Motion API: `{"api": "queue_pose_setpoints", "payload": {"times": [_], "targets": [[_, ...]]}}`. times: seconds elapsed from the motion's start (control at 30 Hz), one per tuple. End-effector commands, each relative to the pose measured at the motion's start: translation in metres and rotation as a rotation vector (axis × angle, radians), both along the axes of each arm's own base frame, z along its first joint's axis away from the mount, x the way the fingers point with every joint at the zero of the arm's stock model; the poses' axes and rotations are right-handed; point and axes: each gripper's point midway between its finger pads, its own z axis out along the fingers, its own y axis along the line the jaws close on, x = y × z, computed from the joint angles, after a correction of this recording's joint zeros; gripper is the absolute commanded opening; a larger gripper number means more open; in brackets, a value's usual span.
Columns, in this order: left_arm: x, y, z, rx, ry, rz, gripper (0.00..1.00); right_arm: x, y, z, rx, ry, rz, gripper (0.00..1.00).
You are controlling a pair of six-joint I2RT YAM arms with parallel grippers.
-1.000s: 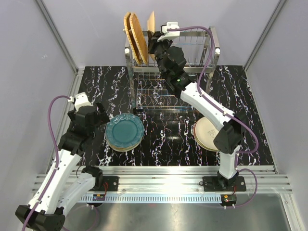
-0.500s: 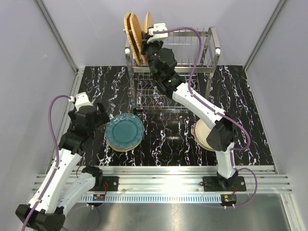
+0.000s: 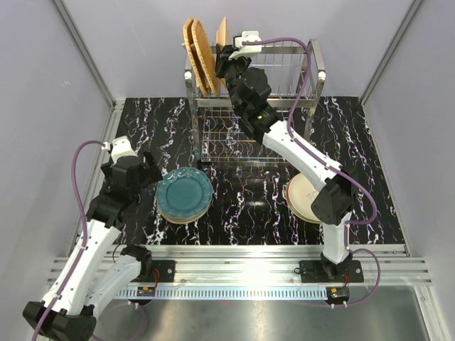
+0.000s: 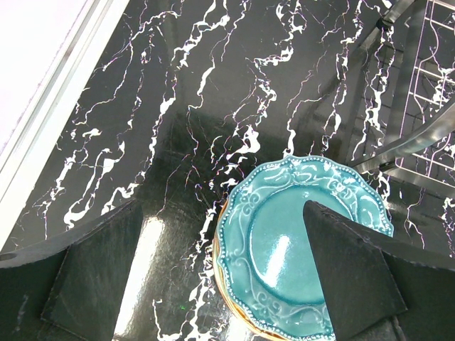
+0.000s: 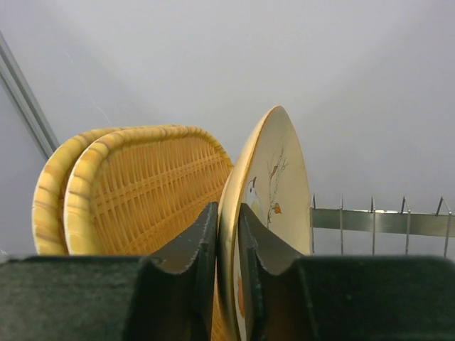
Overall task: Load the plates into the dish rack
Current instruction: Insert the plate into the dish rack
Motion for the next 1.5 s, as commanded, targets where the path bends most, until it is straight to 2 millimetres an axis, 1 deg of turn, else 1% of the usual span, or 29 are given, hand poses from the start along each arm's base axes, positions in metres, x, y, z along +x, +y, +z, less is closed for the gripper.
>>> {"api": "queue_pose_setpoints", "payload": {"times": [0.0, 0.03, 0.13, 0.23, 0.33, 0.43, 0.5, 0.73, 0.97, 1.27, 1.33, 1.47], "targets": [[0.006, -0.004, 0.016, -0.01, -0.055, -0.019, 0.99, -0.001, -0.033, 0.026, 0.052, -0.026, -0.058, 0.25], [0.006, -0.004, 0.015, -0.01, -0.054, -0.019, 0.99, -0.001, -0.033, 0.027, 0.055, -0.027, -0.056, 0.28], [0.006, -0.004, 0.016, -0.012, -0.058, -0.02, 0.99, -0.001, -0.029, 0.026, 0.048, -0.021, -0.041, 0.3], [0.006, -0.004, 0.016, -0.011, -0.057, -0.02, 0.99, 0.001, -0.028, 0.024, 0.045, -0.014, -0.036, 0.36], [0.006, -0.005, 0.016, -0.012, -0.057, -0.021, 0.99, 0.0, -0.027, 0.024, 0.047, -0.012, -0.028, 0.4], [0.006, -0.005, 0.016, -0.013, -0.056, -0.023, 0.99, -0.005, -0.028, 0.033, 0.06, -0.024, -0.013, 0.43], [0.006, -0.005, 0.016, -0.013, -0.056, -0.023, 0.99, -0.009, -0.027, 0.039, 0.059, -0.035, 0.004, 0.48], [0.006, -0.005, 0.015, -0.013, -0.055, -0.024, 0.99, -0.022, -0.028, 0.058, 0.122, -0.051, 0.057, 0.53], [0.007, -0.006, 0.015, -0.012, -0.053, -0.026, 0.99, -0.038, -0.035, 0.078, 0.165, -0.081, 0.093, 0.54], [0.006, -0.004, 0.015, -0.007, -0.05, -0.02, 0.99, -0.047, -0.043, 0.088, 0.189, -0.099, 0.095, 0.55], [0.006, -0.004, 0.014, -0.005, -0.048, -0.021, 0.99, -0.048, -0.044, 0.087, 0.185, -0.097, 0.094, 0.56], [0.007, -0.003, 0.014, -0.004, -0.049, -0.018, 0.99, -0.057, -0.053, 0.092, 0.181, -0.105, 0.087, 0.56]]}}
